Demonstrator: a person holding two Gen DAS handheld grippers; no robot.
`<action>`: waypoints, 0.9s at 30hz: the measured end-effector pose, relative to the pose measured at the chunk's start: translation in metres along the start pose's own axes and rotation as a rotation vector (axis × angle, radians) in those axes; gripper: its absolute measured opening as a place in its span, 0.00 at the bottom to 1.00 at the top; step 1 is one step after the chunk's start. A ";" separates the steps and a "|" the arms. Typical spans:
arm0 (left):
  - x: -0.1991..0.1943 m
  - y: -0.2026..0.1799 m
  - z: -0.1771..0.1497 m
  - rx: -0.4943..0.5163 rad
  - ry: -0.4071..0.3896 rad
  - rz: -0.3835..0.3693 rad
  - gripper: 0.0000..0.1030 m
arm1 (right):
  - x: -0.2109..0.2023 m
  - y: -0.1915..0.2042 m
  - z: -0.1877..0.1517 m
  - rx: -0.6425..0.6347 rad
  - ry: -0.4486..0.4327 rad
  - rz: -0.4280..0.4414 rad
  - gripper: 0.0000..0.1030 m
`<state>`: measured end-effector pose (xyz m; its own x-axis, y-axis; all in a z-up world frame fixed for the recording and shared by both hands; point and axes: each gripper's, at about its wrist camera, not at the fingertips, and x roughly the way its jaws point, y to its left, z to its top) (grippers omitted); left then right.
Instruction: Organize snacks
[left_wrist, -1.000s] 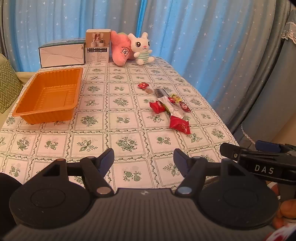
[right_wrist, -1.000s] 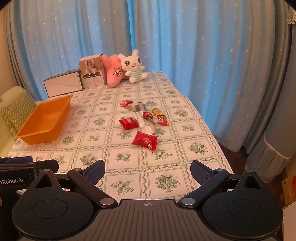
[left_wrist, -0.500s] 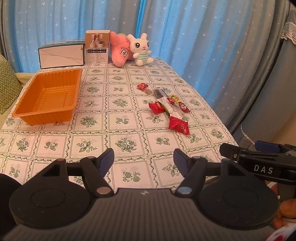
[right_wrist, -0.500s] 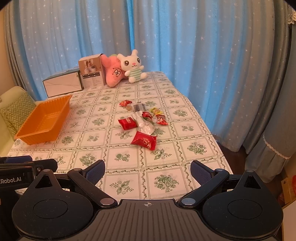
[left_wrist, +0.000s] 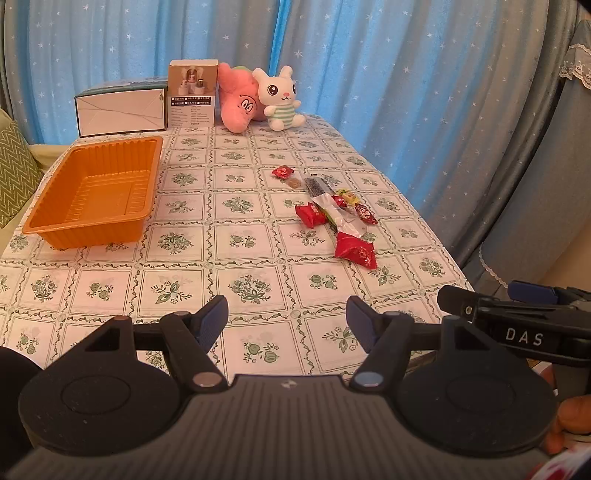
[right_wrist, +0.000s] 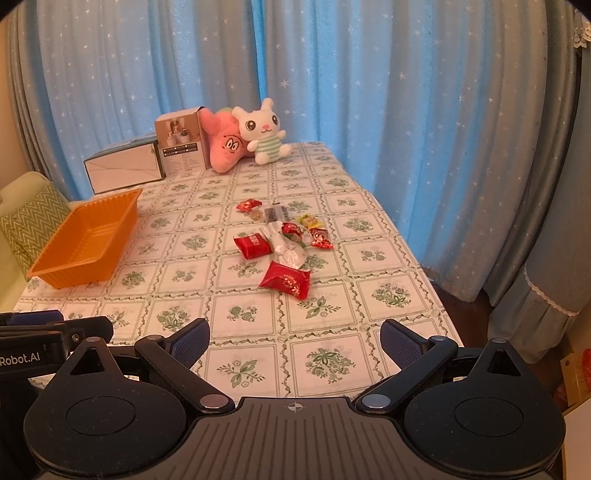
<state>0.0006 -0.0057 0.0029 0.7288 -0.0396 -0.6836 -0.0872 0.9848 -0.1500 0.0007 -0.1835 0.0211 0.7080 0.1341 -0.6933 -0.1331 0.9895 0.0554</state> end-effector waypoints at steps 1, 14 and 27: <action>0.000 0.000 0.000 0.000 0.000 -0.001 0.65 | 0.000 0.000 0.000 0.000 0.000 0.000 0.96; 0.000 -0.001 0.000 0.001 -0.001 -0.002 0.65 | 0.000 -0.002 0.000 0.002 0.001 -0.004 0.96; -0.001 -0.002 0.001 0.001 -0.001 -0.003 0.65 | 0.000 -0.003 -0.001 0.002 0.002 -0.005 0.96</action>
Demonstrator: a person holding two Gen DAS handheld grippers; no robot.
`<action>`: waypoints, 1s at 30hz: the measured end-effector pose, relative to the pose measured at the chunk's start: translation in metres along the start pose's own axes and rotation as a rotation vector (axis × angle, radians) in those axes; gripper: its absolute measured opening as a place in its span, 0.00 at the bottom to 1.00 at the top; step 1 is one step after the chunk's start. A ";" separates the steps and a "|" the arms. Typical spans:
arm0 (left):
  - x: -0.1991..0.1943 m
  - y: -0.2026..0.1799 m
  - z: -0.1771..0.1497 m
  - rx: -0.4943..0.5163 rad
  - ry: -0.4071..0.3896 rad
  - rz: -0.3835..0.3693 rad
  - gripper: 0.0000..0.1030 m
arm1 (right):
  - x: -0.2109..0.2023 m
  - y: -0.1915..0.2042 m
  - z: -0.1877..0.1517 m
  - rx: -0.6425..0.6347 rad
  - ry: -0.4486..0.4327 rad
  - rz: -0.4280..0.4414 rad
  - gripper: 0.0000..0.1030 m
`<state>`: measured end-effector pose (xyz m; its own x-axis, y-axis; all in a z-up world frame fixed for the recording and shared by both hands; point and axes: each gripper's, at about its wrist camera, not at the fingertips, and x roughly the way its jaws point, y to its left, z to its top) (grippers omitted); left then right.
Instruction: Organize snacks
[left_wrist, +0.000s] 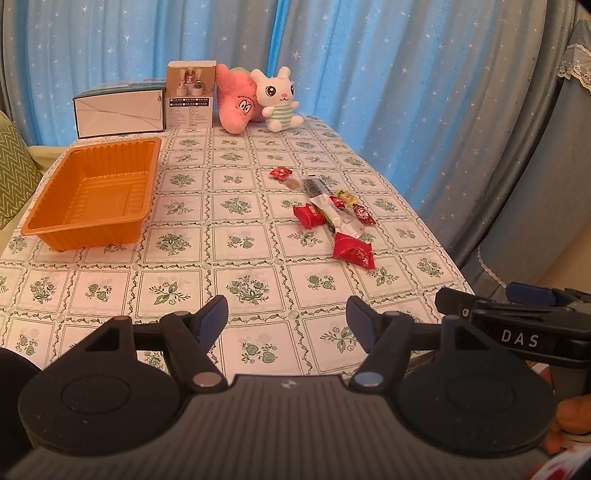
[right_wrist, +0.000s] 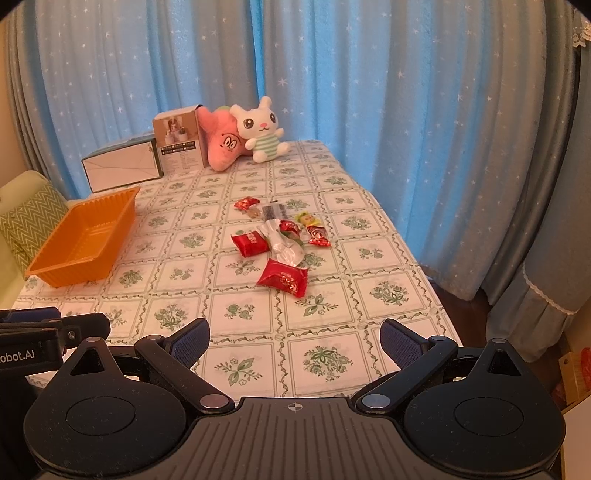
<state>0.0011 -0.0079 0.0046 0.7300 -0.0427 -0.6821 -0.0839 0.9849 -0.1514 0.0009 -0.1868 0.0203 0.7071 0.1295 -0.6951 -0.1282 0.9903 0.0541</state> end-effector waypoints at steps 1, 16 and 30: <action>0.000 0.000 0.000 0.000 0.000 0.000 0.65 | 0.000 0.001 0.000 0.000 -0.001 0.000 0.96; 0.001 0.001 -0.001 -0.003 0.002 -0.002 0.65 | 0.000 -0.002 0.000 0.002 0.000 -0.001 0.96; 0.033 0.020 0.004 -0.013 0.034 -0.005 0.63 | 0.023 -0.014 -0.003 0.054 -0.010 -0.016 0.96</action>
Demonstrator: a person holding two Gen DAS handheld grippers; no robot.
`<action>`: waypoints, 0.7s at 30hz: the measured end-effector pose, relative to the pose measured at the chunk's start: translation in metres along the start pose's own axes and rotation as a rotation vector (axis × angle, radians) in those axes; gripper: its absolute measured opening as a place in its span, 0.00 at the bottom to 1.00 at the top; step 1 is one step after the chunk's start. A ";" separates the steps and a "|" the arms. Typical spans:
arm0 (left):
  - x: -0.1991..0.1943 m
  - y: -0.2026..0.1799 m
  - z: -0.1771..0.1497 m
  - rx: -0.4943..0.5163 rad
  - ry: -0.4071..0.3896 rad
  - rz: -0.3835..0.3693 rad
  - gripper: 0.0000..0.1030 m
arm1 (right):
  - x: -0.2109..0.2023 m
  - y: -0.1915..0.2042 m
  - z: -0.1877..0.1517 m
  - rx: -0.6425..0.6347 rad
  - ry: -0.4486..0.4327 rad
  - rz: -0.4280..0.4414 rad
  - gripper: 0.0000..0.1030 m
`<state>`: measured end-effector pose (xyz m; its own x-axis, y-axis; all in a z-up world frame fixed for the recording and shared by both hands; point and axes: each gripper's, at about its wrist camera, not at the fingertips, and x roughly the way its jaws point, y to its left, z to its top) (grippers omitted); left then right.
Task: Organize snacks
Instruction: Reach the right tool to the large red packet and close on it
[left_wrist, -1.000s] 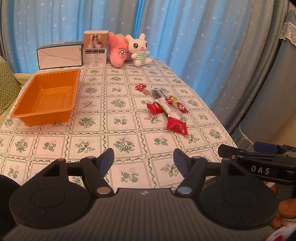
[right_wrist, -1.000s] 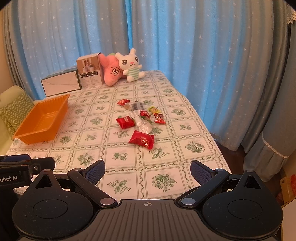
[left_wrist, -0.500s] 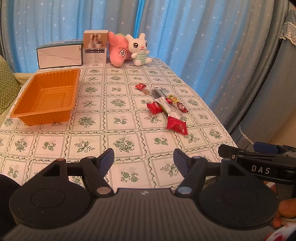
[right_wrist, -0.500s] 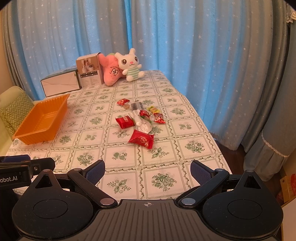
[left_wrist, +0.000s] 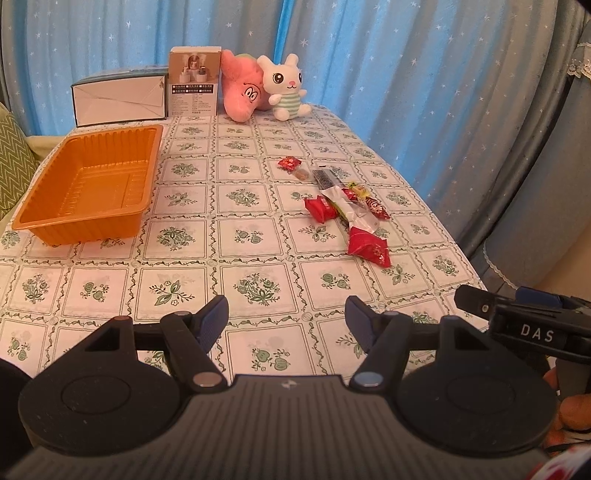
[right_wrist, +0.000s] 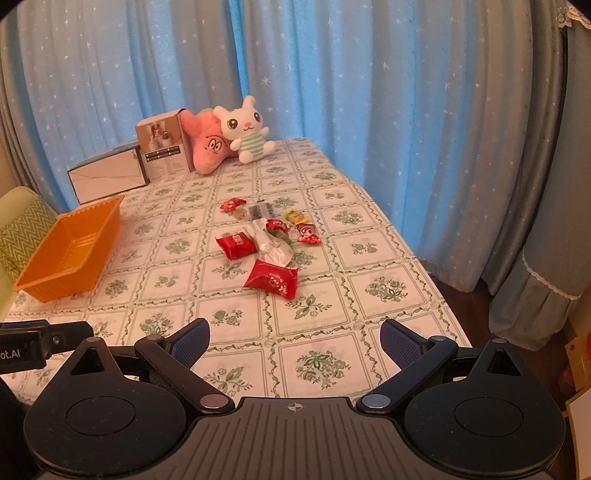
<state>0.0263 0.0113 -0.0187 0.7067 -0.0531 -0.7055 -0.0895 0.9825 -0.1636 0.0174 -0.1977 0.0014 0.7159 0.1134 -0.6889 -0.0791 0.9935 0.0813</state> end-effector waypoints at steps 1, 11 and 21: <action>0.003 0.002 0.002 0.000 0.003 -0.001 0.63 | 0.003 0.000 0.002 -0.007 0.000 0.000 0.96; 0.040 0.016 0.026 0.009 0.021 -0.007 0.61 | 0.050 0.003 0.028 -0.181 0.020 0.064 0.96; 0.096 0.021 0.046 0.056 0.058 -0.049 0.61 | 0.134 0.007 0.041 -0.562 0.086 0.176 0.78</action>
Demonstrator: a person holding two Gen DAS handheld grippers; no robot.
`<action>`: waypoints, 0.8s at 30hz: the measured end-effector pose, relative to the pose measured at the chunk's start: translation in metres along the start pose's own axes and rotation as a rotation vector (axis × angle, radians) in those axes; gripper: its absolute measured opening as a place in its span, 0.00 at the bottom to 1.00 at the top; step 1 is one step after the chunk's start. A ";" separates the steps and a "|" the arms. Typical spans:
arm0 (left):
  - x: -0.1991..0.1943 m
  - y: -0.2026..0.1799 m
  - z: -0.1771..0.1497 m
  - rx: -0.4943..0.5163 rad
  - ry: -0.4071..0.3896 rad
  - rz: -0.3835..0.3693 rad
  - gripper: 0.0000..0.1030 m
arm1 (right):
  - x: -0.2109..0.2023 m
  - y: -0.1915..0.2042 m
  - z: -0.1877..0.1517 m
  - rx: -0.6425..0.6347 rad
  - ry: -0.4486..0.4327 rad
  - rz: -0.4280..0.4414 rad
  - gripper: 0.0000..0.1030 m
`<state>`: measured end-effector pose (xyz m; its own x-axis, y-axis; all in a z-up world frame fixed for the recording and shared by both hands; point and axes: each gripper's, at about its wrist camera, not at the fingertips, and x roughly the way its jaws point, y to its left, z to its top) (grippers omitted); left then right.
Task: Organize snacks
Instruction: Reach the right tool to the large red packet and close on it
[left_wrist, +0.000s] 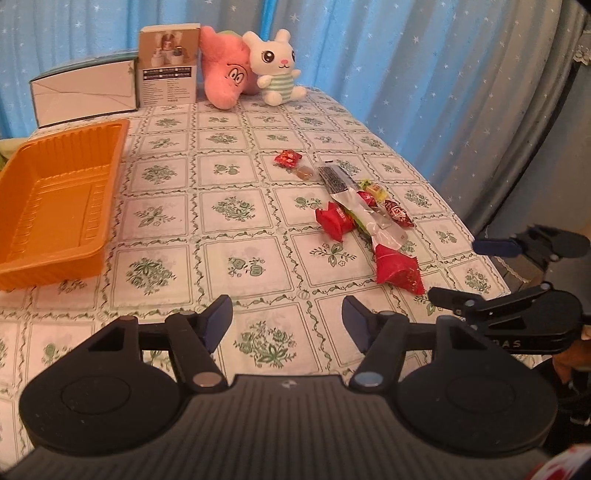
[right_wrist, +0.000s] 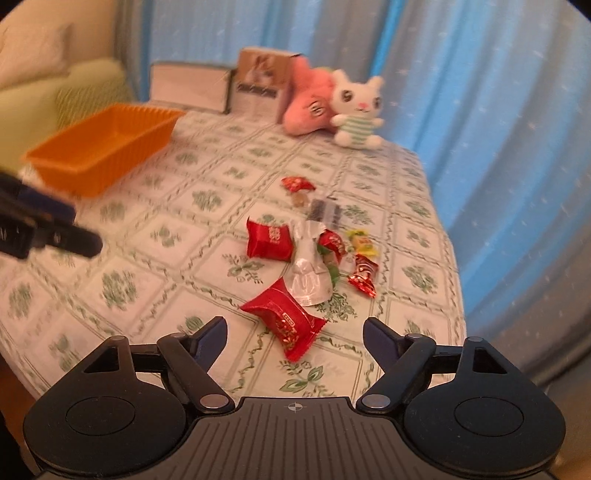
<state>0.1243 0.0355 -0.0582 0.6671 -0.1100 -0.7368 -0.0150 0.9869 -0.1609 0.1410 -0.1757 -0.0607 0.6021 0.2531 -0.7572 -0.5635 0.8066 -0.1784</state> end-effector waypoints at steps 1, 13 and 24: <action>0.004 0.000 0.002 0.006 0.001 -0.006 0.61 | 0.007 0.000 0.001 -0.034 0.005 0.011 0.76; 0.041 0.001 0.014 0.048 0.026 -0.032 0.60 | 0.079 -0.012 0.004 -0.180 0.084 0.101 0.39; 0.073 -0.013 0.040 0.210 -0.014 -0.105 0.59 | 0.048 -0.041 0.014 0.342 0.062 0.071 0.25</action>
<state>0.2034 0.0189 -0.0838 0.6672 -0.2132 -0.7137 0.2090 0.9732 -0.0954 0.2010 -0.1889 -0.0807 0.5270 0.2909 -0.7985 -0.3748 0.9228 0.0888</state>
